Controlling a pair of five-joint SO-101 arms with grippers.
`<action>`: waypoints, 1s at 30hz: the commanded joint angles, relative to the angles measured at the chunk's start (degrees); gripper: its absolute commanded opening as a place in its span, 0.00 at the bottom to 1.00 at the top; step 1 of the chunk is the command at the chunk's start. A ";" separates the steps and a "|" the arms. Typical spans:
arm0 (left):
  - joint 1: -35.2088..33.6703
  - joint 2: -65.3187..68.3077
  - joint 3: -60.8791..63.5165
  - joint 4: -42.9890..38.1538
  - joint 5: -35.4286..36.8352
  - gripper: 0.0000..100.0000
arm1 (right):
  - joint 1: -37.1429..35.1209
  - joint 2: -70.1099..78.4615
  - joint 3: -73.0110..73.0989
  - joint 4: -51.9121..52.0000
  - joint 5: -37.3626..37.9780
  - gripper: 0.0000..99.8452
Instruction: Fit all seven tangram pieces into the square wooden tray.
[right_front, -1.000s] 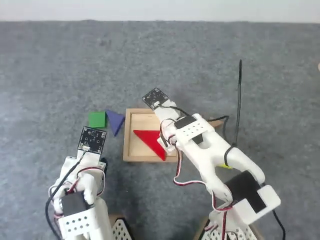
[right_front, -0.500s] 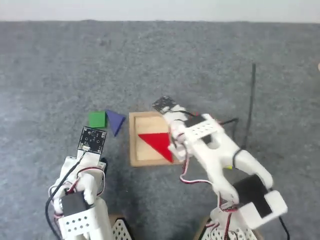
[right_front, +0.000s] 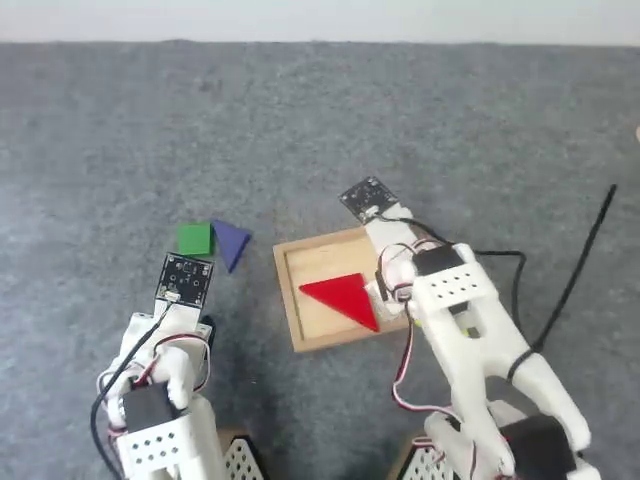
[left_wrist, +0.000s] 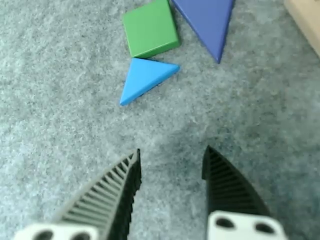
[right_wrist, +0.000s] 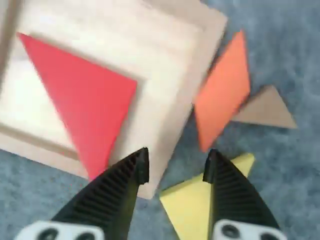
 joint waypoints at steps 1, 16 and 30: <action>-0.35 -1.05 -0.57 0.35 -0.26 0.19 | -1.01 0.22 -0.97 -1.54 -0.79 0.19; -0.35 -1.05 -0.57 0.35 -0.26 0.19 | -8.31 12.35 -3.25 -4.88 -0.88 0.19; -0.35 -1.05 -0.57 0.35 -0.26 0.19 | -12.18 12.97 -4.04 -4.88 -1.76 0.19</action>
